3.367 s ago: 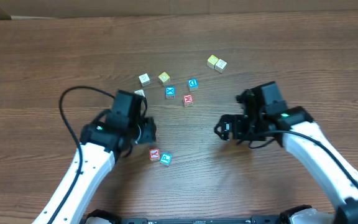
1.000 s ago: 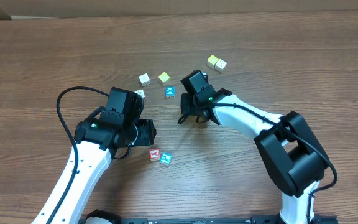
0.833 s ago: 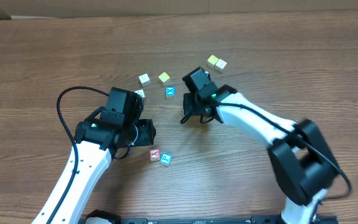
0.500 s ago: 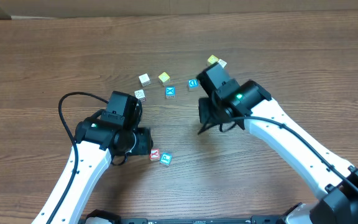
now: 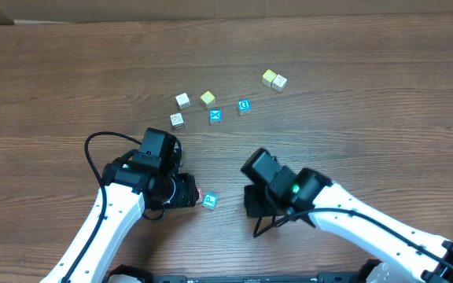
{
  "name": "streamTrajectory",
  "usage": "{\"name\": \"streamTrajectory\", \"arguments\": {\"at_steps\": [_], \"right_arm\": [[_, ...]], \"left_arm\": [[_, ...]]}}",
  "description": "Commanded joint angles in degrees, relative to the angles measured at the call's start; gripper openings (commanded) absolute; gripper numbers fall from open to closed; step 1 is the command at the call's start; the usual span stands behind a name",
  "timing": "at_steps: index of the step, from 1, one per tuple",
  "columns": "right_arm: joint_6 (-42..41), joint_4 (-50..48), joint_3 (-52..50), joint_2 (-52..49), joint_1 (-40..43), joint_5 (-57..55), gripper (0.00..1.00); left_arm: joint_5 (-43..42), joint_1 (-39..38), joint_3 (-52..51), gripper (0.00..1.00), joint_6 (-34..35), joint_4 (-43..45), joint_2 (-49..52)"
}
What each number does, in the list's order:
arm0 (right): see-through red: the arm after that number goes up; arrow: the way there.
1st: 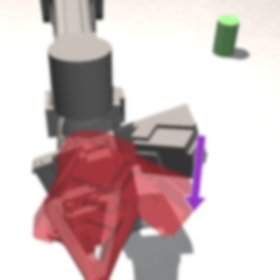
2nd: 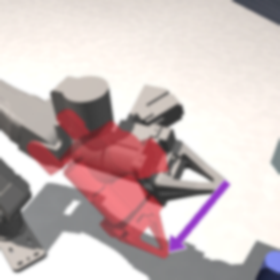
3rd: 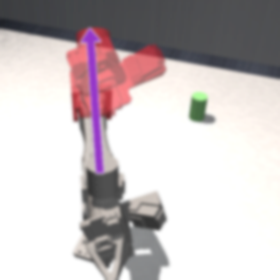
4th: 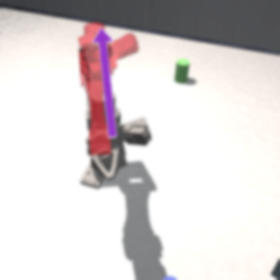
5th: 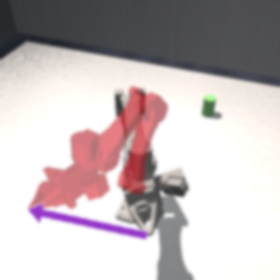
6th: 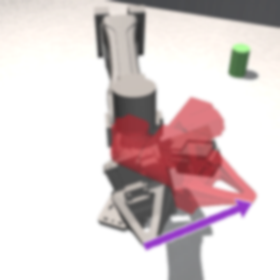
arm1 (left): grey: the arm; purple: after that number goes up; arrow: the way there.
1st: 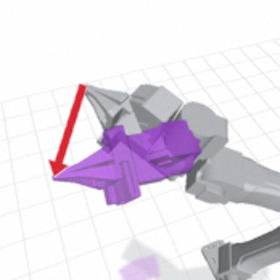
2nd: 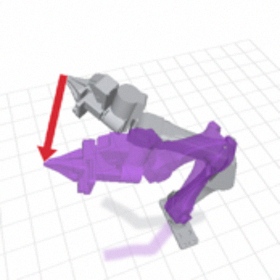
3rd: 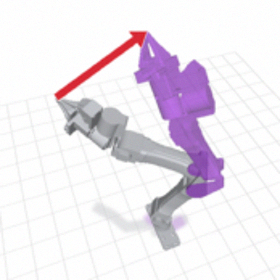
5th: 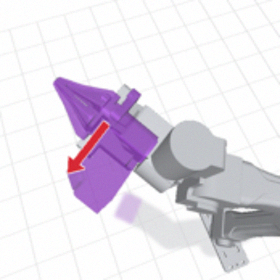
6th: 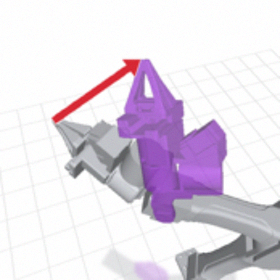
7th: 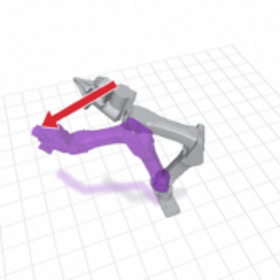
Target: Flip 3 blocks
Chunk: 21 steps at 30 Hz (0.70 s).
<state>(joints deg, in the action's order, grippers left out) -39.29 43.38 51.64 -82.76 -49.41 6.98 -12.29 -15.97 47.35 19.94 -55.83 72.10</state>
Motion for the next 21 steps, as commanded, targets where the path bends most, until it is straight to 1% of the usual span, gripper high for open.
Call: {"name": "streamTrajectory", "arguments": {"at_steps": [1,3,5,6,11,14,21], "right_arm": [[-6.84,-4.42,-3.06,0.46,-2.05,4.68,0.07],[-10.82,-7.37,-4.87,0.35,-3.04,4.96,0.08],[-12.96,-9.88,-6.1,0.22,-3.85,4.9,0.08],[-13.27,-10.64,-6.34,0.17,-3.96,4.9,0.08],[-13.29,-14.62,-6.36,-0.46,-3.96,4.7,0.11],[-13.66,-16.83,-6.36,-2.4,-3.96,4.7,0.11],[-14.73,-19.89,-6.36,-7.58,-3.93,4.66,0.11]], "left_arm": [[-1.73,1.7,-0.44,0.55,1.49,1.31,-0.92],[-1.73,3.93,-0.44,0.56,1.42,1.49,-0.92],[-1.99,7.17,-0.44,0.56,-0.17,1.25,-0.92],[-2.08,8.55,-0.44,0.55,-1.18,1.09,-0.92],[-4.37,14.36,-0.46,0.56,-5.86,0.0,-0.92],[-4.79,15.74,-0.46,0.57,-7.54,-0.24,-0.92],[-5.73,15.78,-0.46,0.55,-10.67,-0.79,-0.92]]}}
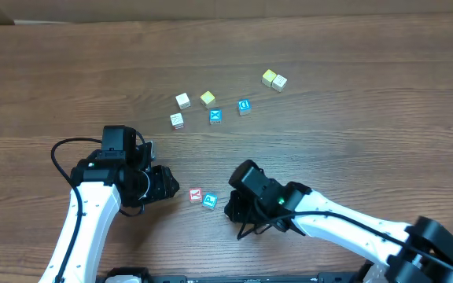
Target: Flip 3 blocks
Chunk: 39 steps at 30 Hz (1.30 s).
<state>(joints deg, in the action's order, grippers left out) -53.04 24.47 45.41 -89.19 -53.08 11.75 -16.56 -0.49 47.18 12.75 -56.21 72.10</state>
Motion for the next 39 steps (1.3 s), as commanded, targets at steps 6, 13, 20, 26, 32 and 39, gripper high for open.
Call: {"name": "streamTrajectory", "arguments": {"at_steps": [6,13,20,26,32,39], "right_arm": [[-0.79,-2.78,-0.13,-1.33,-0.28,-0.11,0.15],[-0.76,-2.89,-0.13,-1.38,-0.28,-0.63,0.22],[-0.59,-3.63,-0.15,-1.49,-0.33,-2.25,0.25],[-0.57,-6.03,-0.15,-4.5,-0.68,-2.01,0.24],[-0.59,-6.21,-0.15,-4.7,-0.7,-2.67,0.24],[-0.57,-6.29,-0.15,-4.7,-0.7,-2.73,0.24]], "left_arm": [[-0.42,0.33,-0.33,0.59,-5.05,-1.11,-0.92],[-0.44,0.31,-0.33,0.61,-5.05,-1.2,-0.92],[-0.42,0.33,-0.33,0.62,-5.07,-1.81,-0.92],[-0.42,0.31,-0.33,0.63,-5.09,-2.05,-0.92],[-0.44,0.33,-0.33,0.63,-5.09,-2.01,-0.92],[-0.44,0.33,-0.33,0.63,-5.07,-2.08,-0.92]]}}
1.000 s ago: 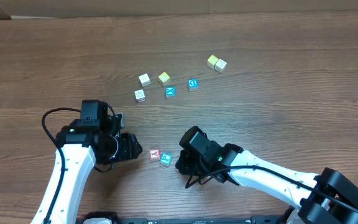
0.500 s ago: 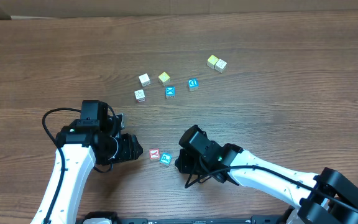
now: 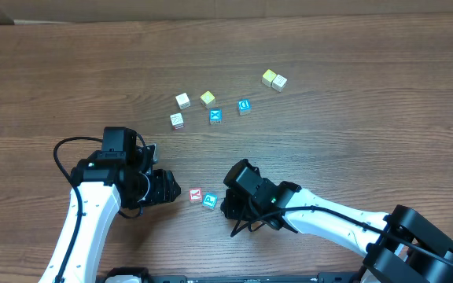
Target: Flip 3 blocks
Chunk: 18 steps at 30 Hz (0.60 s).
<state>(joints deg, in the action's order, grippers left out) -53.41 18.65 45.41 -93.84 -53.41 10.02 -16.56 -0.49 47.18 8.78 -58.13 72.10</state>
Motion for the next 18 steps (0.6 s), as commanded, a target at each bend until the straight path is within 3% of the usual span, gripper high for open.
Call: {"name": "streamTrajectory", "arguments": {"at_steps": [1,18], "right_arm": [[-0.17,-0.57,-0.15,-0.04,-0.37,-1.11,0.24],[0.96,-1.51,-0.15,-0.04,-0.37,-1.55,0.34]], "left_arm": [[-0.44,0.31,-0.33,0.63,-1.09,-0.13,-0.92],[-0.44,0.31,-0.33,0.64,-1.09,-0.15,-0.92]]}}
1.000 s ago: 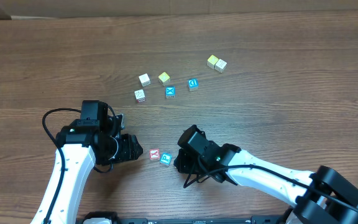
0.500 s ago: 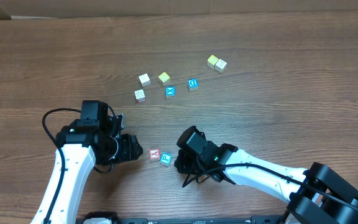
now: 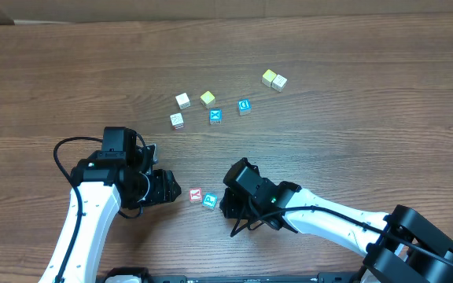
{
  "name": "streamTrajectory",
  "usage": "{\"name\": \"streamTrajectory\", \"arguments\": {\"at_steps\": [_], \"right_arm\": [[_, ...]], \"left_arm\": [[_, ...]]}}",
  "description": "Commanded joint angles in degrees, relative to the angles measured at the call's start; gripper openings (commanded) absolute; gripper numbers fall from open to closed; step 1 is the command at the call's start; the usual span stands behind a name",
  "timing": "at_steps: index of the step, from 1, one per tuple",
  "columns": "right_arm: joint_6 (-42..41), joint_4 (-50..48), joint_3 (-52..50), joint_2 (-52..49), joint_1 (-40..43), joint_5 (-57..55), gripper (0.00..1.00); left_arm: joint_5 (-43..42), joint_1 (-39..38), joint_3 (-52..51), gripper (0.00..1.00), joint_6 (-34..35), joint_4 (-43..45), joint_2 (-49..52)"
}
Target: Flip 3 blocks
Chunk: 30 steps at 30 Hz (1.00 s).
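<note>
Two small blocks lie side by side on the table near the front: a red block and a blue block. My left gripper sits just left of the red block, and its fingers are hidden under the wrist. My right gripper is close against the right side of the blue block. Its fingertips are also covered by the arm, so whether they touch the block does not show.
Further back lies a loose group: two white blocks, a yellow block, two blue blocks, and a yellow and tan pair. Cables loop beside both arms.
At first my left gripper was up against the red block, right beside the blue one, with the right arm further right. Then the left gripper stood back to the left, with the red block lying free. The right gripper had come in to the blue block and stays there.
</note>
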<state>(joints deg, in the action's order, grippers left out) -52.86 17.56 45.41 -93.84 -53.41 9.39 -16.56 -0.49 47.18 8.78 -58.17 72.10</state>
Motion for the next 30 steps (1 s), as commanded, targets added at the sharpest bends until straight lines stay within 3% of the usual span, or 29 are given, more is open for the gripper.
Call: {"name": "streamTrajectory", "arguments": {"at_steps": [1,22,30], "right_arm": [[0.57,-0.42,-0.15,-0.04,-0.37,-0.92,0.35],[2.14,-1.92,0.07,-0.02,-0.63,-1.14,0.42],[9.84,6.62,6.64,6.64,-0.52,-13.33,0.46]], "left_arm": [[-0.44,0.31,-0.33,0.64,-1.09,-0.13,-0.92],[-0.44,0.31,-0.33,0.65,-1.11,-0.13,-0.92],[-0.42,0.31,-0.33,0.64,-1.09,-0.02,-0.92]]}}
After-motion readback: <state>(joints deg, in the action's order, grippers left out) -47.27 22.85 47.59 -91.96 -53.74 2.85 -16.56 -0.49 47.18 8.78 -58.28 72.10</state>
